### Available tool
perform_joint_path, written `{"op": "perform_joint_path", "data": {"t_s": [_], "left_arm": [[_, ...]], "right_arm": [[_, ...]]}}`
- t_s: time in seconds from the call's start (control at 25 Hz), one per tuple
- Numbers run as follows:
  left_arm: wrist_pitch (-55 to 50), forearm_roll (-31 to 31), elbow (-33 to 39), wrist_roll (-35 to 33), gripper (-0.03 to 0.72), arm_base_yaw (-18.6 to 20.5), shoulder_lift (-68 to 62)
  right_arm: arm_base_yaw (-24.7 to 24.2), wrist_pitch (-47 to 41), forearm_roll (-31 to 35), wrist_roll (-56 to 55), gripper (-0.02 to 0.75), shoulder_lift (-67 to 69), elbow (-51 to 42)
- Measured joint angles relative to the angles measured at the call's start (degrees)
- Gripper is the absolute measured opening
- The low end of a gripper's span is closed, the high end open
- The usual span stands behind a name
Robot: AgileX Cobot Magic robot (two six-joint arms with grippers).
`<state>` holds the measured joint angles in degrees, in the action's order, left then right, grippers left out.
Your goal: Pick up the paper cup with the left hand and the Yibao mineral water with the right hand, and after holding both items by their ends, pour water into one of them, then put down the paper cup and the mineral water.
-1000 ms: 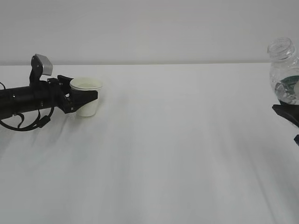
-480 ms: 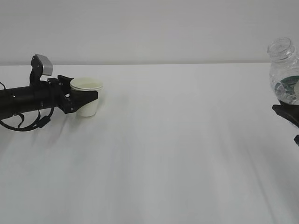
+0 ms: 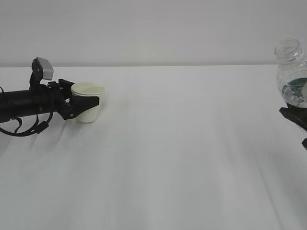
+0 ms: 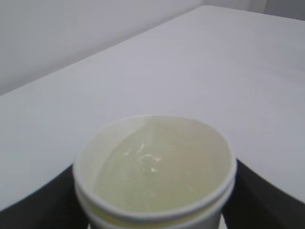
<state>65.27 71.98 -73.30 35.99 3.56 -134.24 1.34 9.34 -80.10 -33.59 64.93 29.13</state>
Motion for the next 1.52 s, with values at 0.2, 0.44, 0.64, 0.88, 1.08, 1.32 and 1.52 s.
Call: {"op": "perform_joint_path", "data": {"t_s": [0.2, 0.44, 0.64, 0.88, 1.08, 1.32, 1.52], "left_arm": [[0.0, 0.2, 0.0, 0.0, 0.554, 0.8, 0.0], [0.9, 0.0, -0.1, 0.0, 0.563, 0.9, -2.2], [0.9, 0.0, -0.1, 0.0, 0.565, 1.0, -3.0], [1.0, 0.9, -0.1, 0.5, 0.586, 1.7, -3.0], [1.0, 1.8, -0.1, 1.6, 0.589, 3.0, -3.0], [1.0, 1.9, -0.1, 1.6, 0.589, 3.2, -3.0], [1.0, 1.9, -0.1, 1.6, 0.589, 3.2, -3.0]], "right_arm": [[0.0, 0.0, 0.0, 0.0, 0.455, 0.0, 0.0], [0.0, 0.0, 0.0, 0.0, 0.455, 0.0, 0.0], [0.0, 0.0, 0.0, -0.1, 0.455, 0.0, 0.0], [0.0, 0.1, 0.0, -0.1, 0.455, 0.0, 0.0], [0.0, 0.1, 0.0, -0.1, 0.455, 0.0, 0.0], [0.0, 0.1, 0.0, -0.1, 0.455, 0.0, 0.0], [0.0, 0.1, 0.0, -0.1, 0.455, 0.0, 0.0]]}}
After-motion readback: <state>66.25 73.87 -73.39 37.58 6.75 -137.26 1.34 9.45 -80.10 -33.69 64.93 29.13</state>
